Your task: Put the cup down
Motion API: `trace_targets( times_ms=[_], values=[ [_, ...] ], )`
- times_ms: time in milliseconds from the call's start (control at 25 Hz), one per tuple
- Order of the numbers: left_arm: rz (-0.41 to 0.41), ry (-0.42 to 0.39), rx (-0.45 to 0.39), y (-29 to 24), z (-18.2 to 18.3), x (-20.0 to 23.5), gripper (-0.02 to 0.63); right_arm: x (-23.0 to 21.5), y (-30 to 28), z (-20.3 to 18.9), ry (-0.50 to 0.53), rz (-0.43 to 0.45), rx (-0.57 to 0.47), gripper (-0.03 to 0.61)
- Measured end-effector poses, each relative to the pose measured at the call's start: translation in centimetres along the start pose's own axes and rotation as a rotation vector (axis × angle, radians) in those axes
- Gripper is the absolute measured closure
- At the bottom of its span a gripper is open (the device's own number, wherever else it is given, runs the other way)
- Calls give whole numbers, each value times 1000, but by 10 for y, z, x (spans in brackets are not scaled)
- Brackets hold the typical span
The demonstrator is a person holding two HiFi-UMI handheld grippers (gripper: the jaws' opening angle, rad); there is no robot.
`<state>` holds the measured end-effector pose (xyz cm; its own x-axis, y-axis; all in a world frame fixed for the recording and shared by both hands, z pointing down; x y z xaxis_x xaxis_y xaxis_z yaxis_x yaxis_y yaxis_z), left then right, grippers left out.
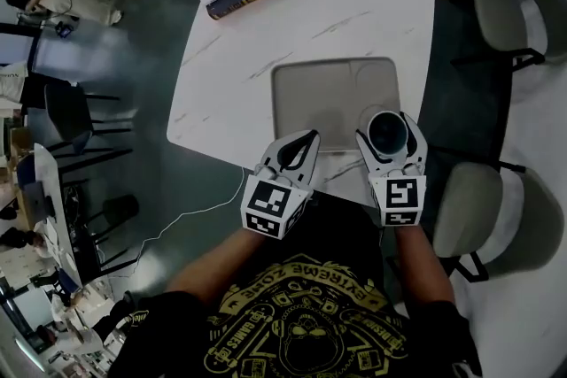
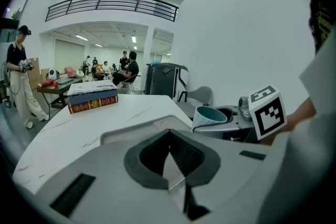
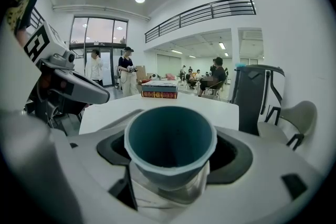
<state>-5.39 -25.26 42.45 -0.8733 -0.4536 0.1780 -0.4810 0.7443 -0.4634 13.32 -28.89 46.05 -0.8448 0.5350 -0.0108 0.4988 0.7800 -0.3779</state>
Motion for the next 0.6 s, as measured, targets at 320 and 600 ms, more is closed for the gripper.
trace_targets(
  times_ms=[320, 600],
  values=[
    [30, 17, 36, -1, -12, -1, 614, -5, -16, -9, 4, 32, -21, 188],
    [45, 32, 65, 4, -23, -1, 614, -4, -14, -8, 12, 39, -65, 187]
  ],
)
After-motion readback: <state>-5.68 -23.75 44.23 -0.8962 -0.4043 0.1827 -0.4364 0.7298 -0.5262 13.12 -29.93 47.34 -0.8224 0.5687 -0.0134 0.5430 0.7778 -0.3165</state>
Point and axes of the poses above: the fingertips, and each gripper's own axes: y backward along the fingers, x to its left, z out of its top, the point moved 7 cm from there along y, backward along the fingers, and after that the axes turned 4 degrees about -x, right-handed, at the moved point
